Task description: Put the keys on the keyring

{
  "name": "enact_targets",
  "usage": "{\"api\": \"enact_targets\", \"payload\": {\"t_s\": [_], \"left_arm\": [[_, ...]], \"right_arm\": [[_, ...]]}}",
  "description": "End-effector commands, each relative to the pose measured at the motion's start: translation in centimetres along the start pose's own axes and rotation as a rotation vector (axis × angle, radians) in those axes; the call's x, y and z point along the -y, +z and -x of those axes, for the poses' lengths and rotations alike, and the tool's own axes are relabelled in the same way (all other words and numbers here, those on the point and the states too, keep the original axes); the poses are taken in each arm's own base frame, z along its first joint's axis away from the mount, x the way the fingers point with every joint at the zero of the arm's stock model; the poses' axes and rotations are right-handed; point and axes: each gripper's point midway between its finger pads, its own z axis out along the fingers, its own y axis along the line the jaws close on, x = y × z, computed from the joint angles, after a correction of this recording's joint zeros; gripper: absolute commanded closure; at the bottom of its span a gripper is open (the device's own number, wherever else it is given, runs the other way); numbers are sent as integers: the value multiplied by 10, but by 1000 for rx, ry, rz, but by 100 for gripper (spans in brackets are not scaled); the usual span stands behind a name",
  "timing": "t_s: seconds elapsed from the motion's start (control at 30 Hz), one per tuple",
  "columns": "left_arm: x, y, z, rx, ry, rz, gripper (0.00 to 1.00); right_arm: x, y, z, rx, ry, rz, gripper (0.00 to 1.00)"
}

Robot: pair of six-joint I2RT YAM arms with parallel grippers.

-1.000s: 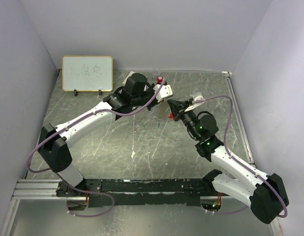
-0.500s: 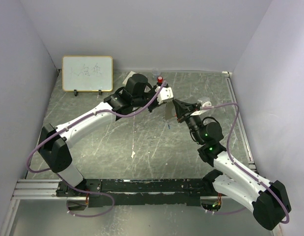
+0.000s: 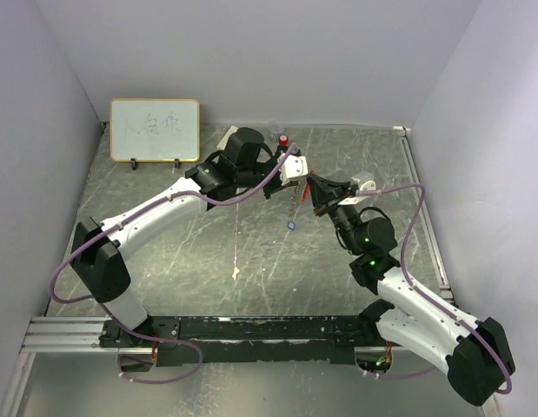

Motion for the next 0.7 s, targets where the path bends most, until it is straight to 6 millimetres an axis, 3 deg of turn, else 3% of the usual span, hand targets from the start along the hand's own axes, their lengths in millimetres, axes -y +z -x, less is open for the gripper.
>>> {"api": "enact_targets", "payload": {"t_s": [0.0,0.67], "left_arm": [[2,1,1,-9,4,-33,93],[-3,1,9,3,31,-36,93]], "right_arm": [[-3,5,30,103,-17,16,100],[-17,1,19,35,-86,110,100]]}}
